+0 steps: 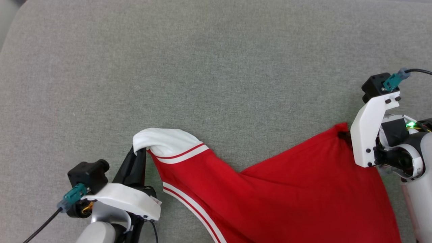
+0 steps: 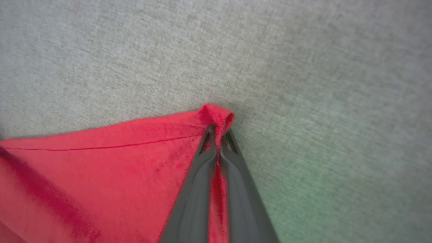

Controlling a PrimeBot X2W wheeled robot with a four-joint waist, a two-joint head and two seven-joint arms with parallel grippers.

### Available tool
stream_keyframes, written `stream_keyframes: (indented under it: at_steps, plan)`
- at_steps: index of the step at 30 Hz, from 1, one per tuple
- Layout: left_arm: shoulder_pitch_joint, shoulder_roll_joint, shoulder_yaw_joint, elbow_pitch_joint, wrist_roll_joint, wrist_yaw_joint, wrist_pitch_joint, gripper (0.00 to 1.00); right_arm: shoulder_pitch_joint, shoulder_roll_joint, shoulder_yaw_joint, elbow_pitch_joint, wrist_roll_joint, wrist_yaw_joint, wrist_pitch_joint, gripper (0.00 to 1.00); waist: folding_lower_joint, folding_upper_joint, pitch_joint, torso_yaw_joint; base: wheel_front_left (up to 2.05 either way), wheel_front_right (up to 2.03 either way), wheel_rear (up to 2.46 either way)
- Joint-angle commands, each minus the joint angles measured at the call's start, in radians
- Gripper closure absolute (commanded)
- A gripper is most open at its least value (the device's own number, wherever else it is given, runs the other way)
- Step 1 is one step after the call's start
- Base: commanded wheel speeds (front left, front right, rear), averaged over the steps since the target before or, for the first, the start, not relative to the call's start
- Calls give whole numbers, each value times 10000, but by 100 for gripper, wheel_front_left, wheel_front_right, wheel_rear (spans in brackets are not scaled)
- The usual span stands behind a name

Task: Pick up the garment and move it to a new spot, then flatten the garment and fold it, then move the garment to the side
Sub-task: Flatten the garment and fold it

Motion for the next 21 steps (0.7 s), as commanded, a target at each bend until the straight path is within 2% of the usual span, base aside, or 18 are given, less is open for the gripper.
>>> stream_keyframes:
  at_steps: [1, 6, 11, 17, 21]
  plan:
    - [-88, 54, 61, 42, -63, 6, 29, 100, 378, 58, 255, 384, 101, 0, 23, 100, -1, -1, -129, -59, 0, 0, 0]
    - [-367, 429, 285, 138, -54, -74, 175, 100, 22, -195, 118, 160, 143, -2, -966, 100, -1, -1, -830, -310, 0, 0, 0]
    - [-1255, 1107, 441, 342, 72, -366, 613, 100, -288, -73, -206, 357, -126, -2, -2072, 100, -1, -1, -1868, -684, 0, 0, 0]
    - [-3188, 1659, 585, 1055, 108, -680, 1460, 100, -1077, -42, -254, 836, -614, -2, -2952, 100, -1, -1, -2677, -1251, 0, 0, 0]
    - [-4791, 1838, 662, 1746, 247, -775, 1792, 100, -2173, 112, -264, 1290, -872, -3, -3598, 100, -1, -1, -2563, -1649, 0, 0, 0]
